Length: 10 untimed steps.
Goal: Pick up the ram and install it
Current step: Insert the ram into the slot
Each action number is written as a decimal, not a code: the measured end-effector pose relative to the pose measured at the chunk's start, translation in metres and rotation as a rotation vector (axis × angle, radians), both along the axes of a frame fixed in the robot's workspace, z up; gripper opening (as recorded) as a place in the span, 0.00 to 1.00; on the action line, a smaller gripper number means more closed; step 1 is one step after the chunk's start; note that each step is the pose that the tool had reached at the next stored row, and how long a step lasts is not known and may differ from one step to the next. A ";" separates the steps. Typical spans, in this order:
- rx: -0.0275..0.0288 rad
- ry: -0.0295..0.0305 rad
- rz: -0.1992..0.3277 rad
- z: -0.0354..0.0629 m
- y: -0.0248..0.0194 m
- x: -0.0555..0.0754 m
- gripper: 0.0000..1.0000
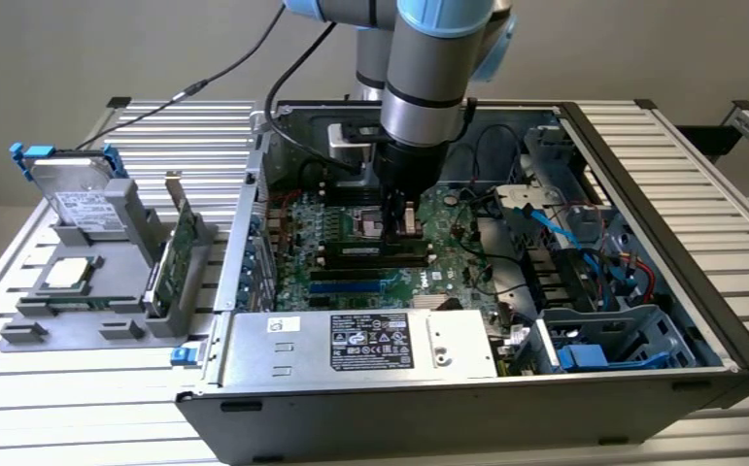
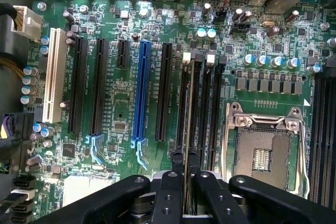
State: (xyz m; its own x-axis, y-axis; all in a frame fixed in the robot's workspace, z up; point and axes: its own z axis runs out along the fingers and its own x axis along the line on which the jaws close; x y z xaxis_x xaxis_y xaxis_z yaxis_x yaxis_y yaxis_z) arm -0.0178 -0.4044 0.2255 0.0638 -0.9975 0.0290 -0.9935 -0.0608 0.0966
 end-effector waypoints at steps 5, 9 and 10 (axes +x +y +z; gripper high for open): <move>-0.0061 0.0000 0.000 -0.0013 0.0000 0.000 0.14; -0.0137 0.0002 0.000 -0.0020 0.0000 0.000 0.14; -0.0151 0.0001 0.000 -0.0021 0.0000 0.000 0.14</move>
